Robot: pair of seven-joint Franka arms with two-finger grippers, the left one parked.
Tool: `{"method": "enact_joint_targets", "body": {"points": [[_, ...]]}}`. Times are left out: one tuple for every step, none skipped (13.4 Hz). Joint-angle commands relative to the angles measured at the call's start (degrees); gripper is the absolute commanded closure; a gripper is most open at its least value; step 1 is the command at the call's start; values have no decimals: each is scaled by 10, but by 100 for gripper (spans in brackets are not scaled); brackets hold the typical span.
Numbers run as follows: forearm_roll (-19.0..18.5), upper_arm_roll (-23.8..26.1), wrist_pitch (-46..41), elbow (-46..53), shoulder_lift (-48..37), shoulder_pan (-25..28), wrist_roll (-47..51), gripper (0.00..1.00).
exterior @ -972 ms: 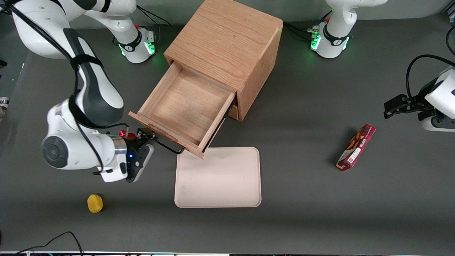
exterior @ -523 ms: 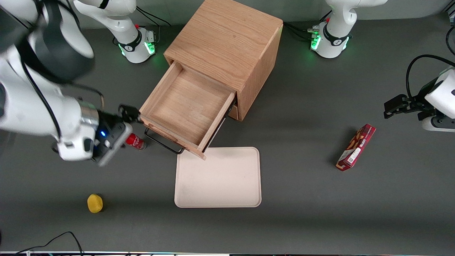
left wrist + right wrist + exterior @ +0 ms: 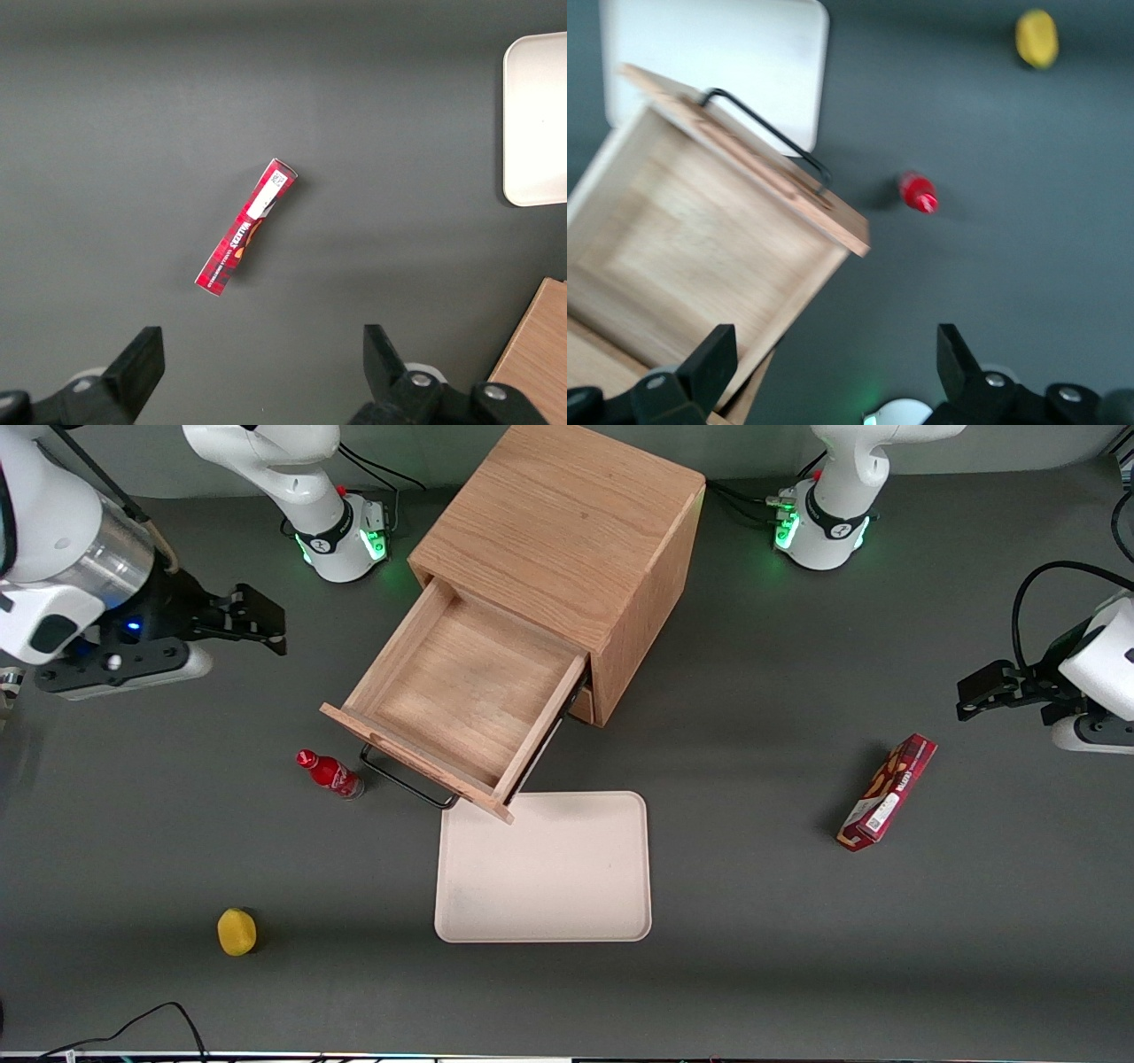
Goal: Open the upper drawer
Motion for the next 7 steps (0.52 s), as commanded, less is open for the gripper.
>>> {"method": "enact_joint_targets", "body": {"points": [[34,-80,53,-141,-80,-7,8,0],[42,-105,101,-214,-119,-7,-11,0],[43,-114,151,-280,-157,-7,-24,0],[43,-117,190,-336,-188,-8,-25,0],[42,-120,208,-364,-208,-6,-25,0],[36,-120,209,-360,-209,-6,-26,0],[36,-121,208,-344,-201,-6,-33,0]]}}
